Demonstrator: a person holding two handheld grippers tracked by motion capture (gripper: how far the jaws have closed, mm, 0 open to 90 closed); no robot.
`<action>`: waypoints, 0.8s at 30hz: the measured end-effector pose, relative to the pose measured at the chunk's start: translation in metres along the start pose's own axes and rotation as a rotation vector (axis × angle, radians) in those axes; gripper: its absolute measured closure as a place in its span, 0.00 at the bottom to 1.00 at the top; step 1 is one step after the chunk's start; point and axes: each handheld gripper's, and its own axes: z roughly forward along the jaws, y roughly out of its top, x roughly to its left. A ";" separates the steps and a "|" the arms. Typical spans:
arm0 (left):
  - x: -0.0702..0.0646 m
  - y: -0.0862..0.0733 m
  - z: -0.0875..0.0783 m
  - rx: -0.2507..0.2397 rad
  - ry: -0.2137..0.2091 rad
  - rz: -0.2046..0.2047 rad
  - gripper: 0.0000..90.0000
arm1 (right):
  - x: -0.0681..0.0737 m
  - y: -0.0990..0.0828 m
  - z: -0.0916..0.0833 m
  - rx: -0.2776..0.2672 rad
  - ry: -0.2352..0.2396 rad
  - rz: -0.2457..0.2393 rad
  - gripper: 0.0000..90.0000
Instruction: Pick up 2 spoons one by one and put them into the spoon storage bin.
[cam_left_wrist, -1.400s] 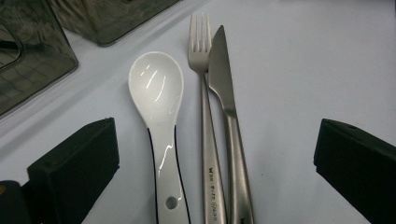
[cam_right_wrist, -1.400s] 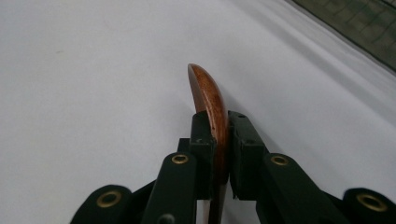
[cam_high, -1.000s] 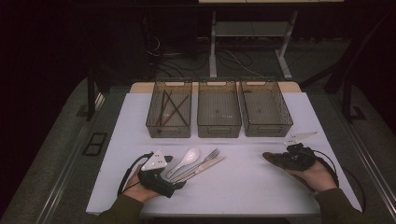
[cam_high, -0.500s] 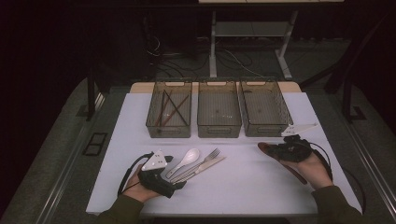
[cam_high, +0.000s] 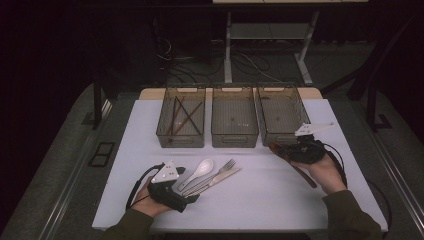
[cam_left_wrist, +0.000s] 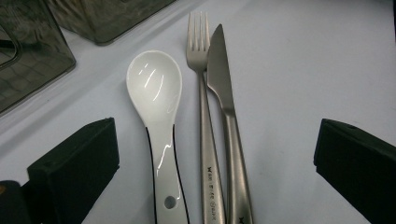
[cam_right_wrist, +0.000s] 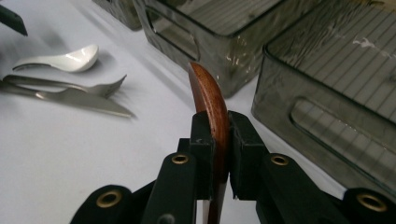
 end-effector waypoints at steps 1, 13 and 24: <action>0.000 0.000 0.000 0.002 0.000 0.002 0.00 | 0.000 0.002 0.001 -0.004 0.003 0.000 0.90; 0.000 0.000 0.000 -0.007 -0.002 -0.009 0.00 | 0.001 0.018 0.009 -0.043 0.007 0.006 0.90; 0.001 0.000 0.000 -0.017 -0.007 -0.019 0.00 | 0.001 0.039 0.021 -0.079 0.019 0.020 0.90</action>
